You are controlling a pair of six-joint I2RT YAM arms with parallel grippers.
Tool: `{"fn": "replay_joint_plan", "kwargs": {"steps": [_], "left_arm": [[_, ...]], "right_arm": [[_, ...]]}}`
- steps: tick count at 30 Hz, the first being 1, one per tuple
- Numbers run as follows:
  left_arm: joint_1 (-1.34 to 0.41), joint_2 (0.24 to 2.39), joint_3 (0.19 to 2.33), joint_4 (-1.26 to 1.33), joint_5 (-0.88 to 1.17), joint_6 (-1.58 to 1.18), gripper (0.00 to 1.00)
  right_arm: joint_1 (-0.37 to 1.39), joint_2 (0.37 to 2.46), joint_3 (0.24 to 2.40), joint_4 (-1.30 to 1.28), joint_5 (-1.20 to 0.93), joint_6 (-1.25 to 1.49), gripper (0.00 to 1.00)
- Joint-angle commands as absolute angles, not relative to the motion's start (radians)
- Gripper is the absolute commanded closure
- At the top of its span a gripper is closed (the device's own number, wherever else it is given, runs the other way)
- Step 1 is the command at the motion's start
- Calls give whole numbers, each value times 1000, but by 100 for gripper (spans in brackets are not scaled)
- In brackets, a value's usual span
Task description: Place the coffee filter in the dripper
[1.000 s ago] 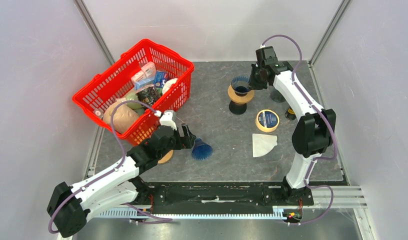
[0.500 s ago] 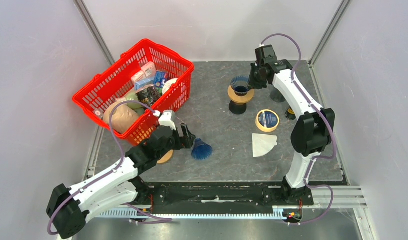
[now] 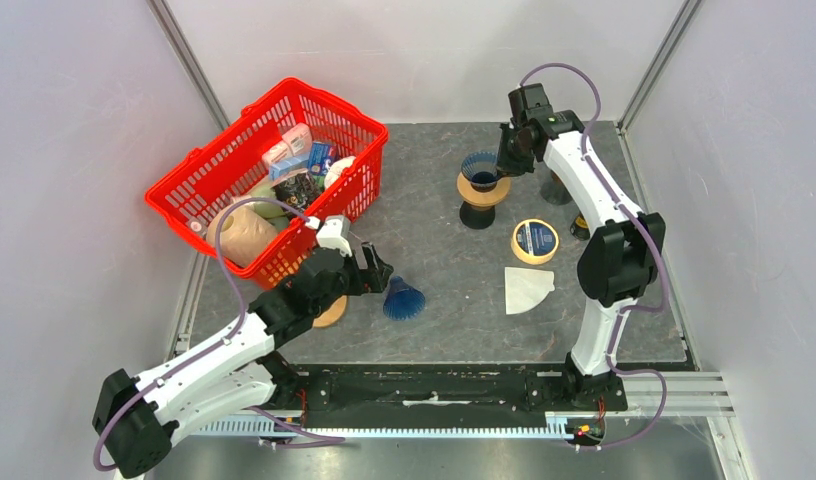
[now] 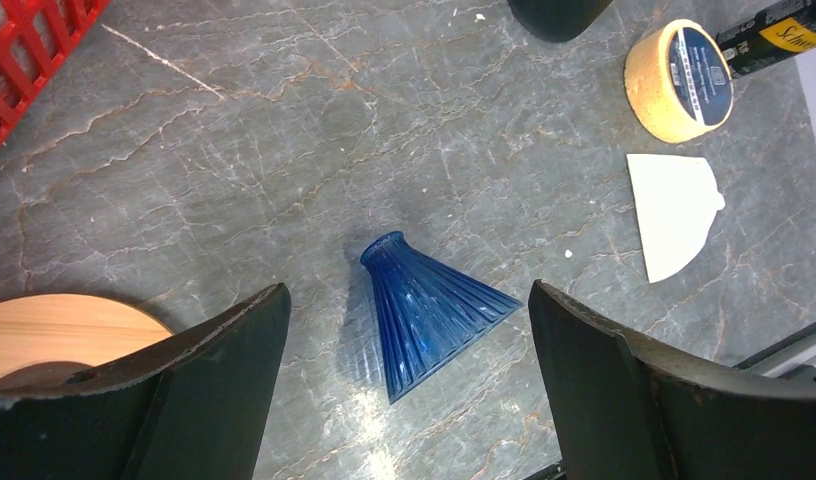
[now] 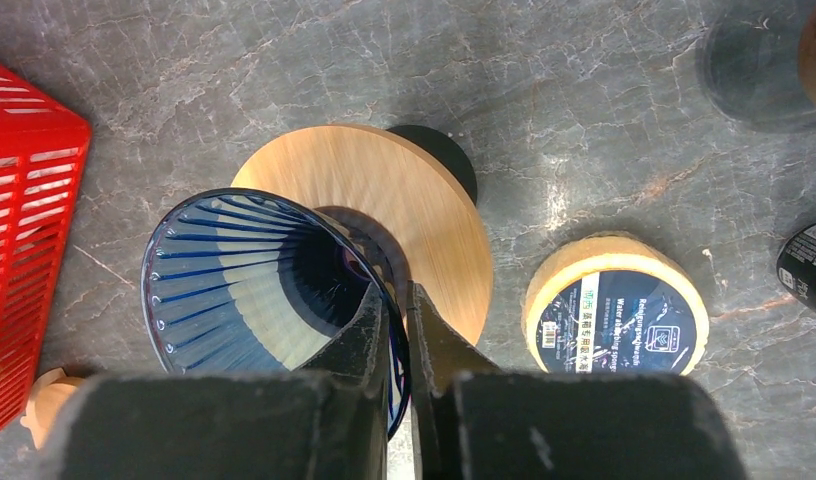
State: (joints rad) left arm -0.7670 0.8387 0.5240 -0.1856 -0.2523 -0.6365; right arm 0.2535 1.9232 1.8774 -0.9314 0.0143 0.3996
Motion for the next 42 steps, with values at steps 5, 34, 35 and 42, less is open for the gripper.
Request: {"fn": "replay_joint_plan", "kwargs": {"steps": [5,34,35,42], "left_arm": [[-764,833,589,-163,-211,-623,5],[-764,823,593,-164,-191,-624,4],[-764,826,591,-160,-191,-623,4],[-764,871,579,-101,-125,-602,4]], "right_arm": [[248,1973,1935,-1093,91,389,81],[231,1660,1822,-898,111,426,3],[226,1609,1765,-886,128,438,3],[174,1243,1266,-836,197,580,3]]}}
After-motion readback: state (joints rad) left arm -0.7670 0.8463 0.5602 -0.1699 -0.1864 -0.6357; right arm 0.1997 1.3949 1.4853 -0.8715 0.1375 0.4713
